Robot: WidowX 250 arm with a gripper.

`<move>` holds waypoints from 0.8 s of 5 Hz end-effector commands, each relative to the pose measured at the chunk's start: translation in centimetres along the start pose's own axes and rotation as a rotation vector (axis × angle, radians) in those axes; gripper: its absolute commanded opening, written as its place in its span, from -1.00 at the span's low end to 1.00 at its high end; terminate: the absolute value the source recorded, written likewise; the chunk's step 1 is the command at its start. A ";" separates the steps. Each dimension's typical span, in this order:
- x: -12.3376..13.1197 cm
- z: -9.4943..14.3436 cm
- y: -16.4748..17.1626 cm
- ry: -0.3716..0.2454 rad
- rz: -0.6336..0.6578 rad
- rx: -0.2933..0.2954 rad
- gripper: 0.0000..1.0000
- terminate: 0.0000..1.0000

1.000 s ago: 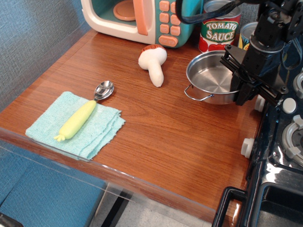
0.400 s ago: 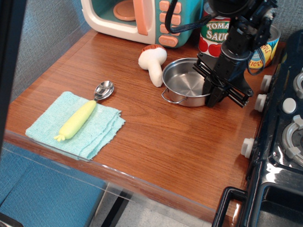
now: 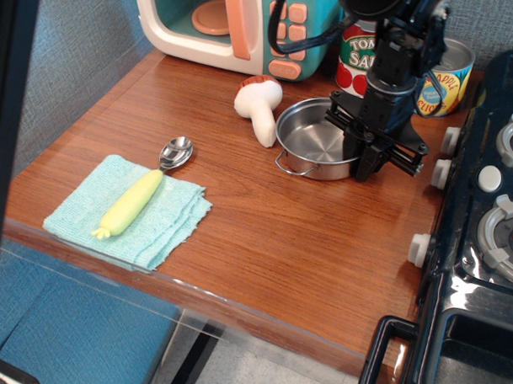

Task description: Move the pot in front of the cans

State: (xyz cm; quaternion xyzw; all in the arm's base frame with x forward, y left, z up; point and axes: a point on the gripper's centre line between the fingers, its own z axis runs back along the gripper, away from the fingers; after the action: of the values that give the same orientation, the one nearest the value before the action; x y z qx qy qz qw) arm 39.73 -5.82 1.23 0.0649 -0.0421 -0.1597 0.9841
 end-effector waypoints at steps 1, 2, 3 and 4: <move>-0.4 7.1 0.7 -0.168 0.007 -0.059 1.00 -1.00; -1.0 10.5 1.9 -0.213 0.091 -0.064 1.00 -1.00; -2.8 12.0 3.2 -0.202 0.201 0.022 1.00 -1.00; -2.8 12.0 3.2 -0.202 0.201 0.022 1.00 -1.00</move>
State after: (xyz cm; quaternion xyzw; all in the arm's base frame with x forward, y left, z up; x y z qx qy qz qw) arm 37.86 -3.38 11.13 0.0548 -0.1154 -0.0679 0.9895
